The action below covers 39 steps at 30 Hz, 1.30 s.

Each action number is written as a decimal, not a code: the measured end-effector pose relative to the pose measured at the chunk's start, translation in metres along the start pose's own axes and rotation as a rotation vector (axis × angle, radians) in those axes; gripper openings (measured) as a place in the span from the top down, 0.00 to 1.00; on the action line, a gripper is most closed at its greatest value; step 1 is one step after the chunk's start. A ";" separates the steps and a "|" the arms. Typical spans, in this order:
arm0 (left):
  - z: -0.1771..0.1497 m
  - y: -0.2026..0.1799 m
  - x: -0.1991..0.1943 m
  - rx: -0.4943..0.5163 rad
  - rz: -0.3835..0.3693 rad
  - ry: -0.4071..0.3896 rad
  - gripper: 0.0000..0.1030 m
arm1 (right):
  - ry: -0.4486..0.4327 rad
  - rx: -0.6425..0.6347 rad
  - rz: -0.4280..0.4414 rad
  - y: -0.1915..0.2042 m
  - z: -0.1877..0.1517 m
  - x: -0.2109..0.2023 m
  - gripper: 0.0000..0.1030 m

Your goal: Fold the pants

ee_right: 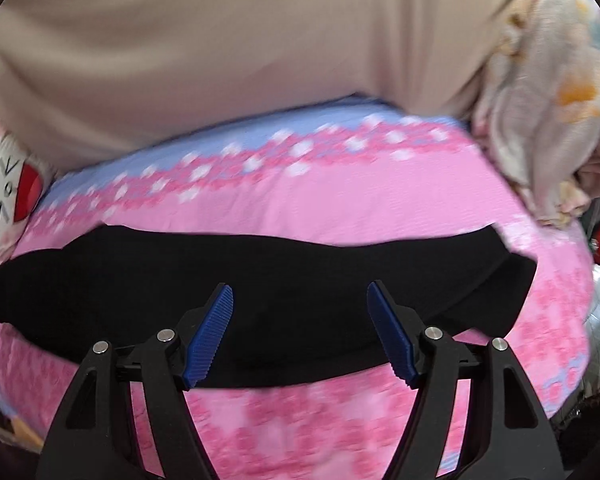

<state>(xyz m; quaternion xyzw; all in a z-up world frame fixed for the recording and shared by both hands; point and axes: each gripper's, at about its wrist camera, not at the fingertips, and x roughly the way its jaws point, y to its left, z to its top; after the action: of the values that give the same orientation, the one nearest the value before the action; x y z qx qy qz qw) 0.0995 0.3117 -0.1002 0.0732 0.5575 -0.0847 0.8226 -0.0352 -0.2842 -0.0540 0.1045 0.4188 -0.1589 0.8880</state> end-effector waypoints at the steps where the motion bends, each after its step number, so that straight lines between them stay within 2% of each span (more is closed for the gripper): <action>1: -0.008 0.007 0.023 -0.011 0.111 0.077 0.85 | 0.027 -0.007 0.012 0.007 -0.005 0.007 0.34; 2: -0.014 0.013 0.039 -0.022 0.215 0.132 0.87 | 0.056 -0.017 0.016 0.015 -0.009 0.014 0.34; 3: -0.017 0.016 0.048 -0.046 0.243 0.163 0.87 | 0.083 -0.037 0.025 0.025 -0.014 0.020 0.34; 4: -0.020 0.020 0.048 -0.111 0.231 0.154 0.87 | 0.091 -0.050 0.031 0.032 -0.017 0.022 0.34; 6: -0.019 0.019 0.030 -0.210 0.194 0.062 0.87 | 0.107 -0.063 0.040 0.041 -0.027 0.026 0.30; 7: -0.015 0.013 0.013 -0.254 0.182 -0.005 0.82 | 0.120 -0.062 0.036 0.042 -0.031 0.028 0.28; 9: -0.005 -0.002 -0.004 -0.271 0.170 -0.073 0.60 | 0.135 -0.044 0.041 0.044 -0.034 0.031 0.28; 10: 0.006 -0.015 -0.012 -0.264 0.174 -0.113 0.40 | 0.129 -0.017 0.064 0.042 -0.032 0.031 0.28; 11: 0.016 -0.028 -0.015 -0.251 0.184 -0.142 0.30 | 0.123 0.013 0.090 0.041 -0.028 0.032 0.28; 13: 0.043 -0.052 -0.010 -0.225 0.225 -0.184 0.29 | 0.113 0.026 0.117 0.048 -0.017 0.036 0.28; 15: 0.068 -0.062 0.011 -0.237 0.263 -0.158 0.28 | 0.095 -0.030 0.167 0.071 0.000 0.042 0.28; 17: 0.092 -0.067 0.042 -0.244 0.303 -0.085 0.28 | 0.083 -0.106 0.232 0.103 0.018 0.050 0.28; 18: 0.097 -0.071 0.055 -0.235 0.327 -0.058 0.28 | 0.085 -0.166 0.277 0.129 0.032 0.058 0.28; 21: 0.105 -0.077 0.090 -0.199 0.405 0.010 0.27 | 0.116 -0.281 0.333 0.185 0.059 0.086 0.28; 22: 0.107 -0.079 0.096 -0.190 0.419 0.016 0.25 | 0.141 -0.327 0.348 0.206 0.068 0.101 0.28; 23: 0.109 -0.079 0.099 -0.188 0.438 0.010 0.17 | 0.152 -0.355 0.354 0.220 0.073 0.111 0.28; 24: 0.111 -0.079 0.100 -0.192 0.469 0.006 0.13 | 0.170 -0.402 0.359 0.241 0.079 0.129 0.28; 26: 0.116 -0.076 0.104 -0.203 0.477 0.003 0.09 | 0.203 -0.462 0.354 0.264 0.081 0.153 0.28; 27: 0.119 -0.074 0.106 -0.216 0.482 0.006 0.07 | 0.234 -0.510 0.348 0.277 0.078 0.169 0.42; 28: 0.121 -0.071 0.108 -0.231 0.489 0.012 0.05 | 0.276 -0.564 0.341 0.286 0.075 0.183 0.66; 29: 0.123 -0.069 0.110 -0.241 0.487 0.015 0.05 | 0.290 -0.586 0.306 0.290 0.074 0.191 0.95; 31: 0.125 -0.066 0.113 -0.255 0.480 0.021 0.05 | 0.209 -0.492 0.333 0.278 0.094 0.183 0.95; 32: 0.125 -0.066 0.113 -0.256 0.482 0.019 0.05 | 0.182 -0.454 0.313 0.269 0.101 0.186 0.95; 34: 0.124 -0.066 0.115 -0.271 0.491 -0.005 0.05 | 0.229 -0.429 0.160 0.253 0.101 0.217 0.95; 35: 0.123 -0.068 0.115 -0.277 0.499 -0.011 0.05 | 0.261 -0.402 0.145 0.245 0.101 0.225 0.95; 37: 0.123 -0.072 0.113 -0.274 0.521 -0.013 0.05 | 0.232 -0.293 0.215 0.224 0.108 0.209 0.93; 38: 0.123 -0.073 0.109 -0.276 0.526 -0.016 0.05 | 0.182 -0.268 0.248 0.212 0.108 0.188 0.84; 39: 0.121 -0.074 0.104 -0.281 0.532 -0.022 0.05 | 0.148 -0.271 0.246 0.204 0.105 0.174 0.67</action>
<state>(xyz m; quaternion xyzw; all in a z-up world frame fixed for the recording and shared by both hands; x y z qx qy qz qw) 0.2308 0.2072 -0.1542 0.1012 0.5159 0.2112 0.8240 0.2188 -0.1624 -0.1122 0.0459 0.4846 0.0168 0.8734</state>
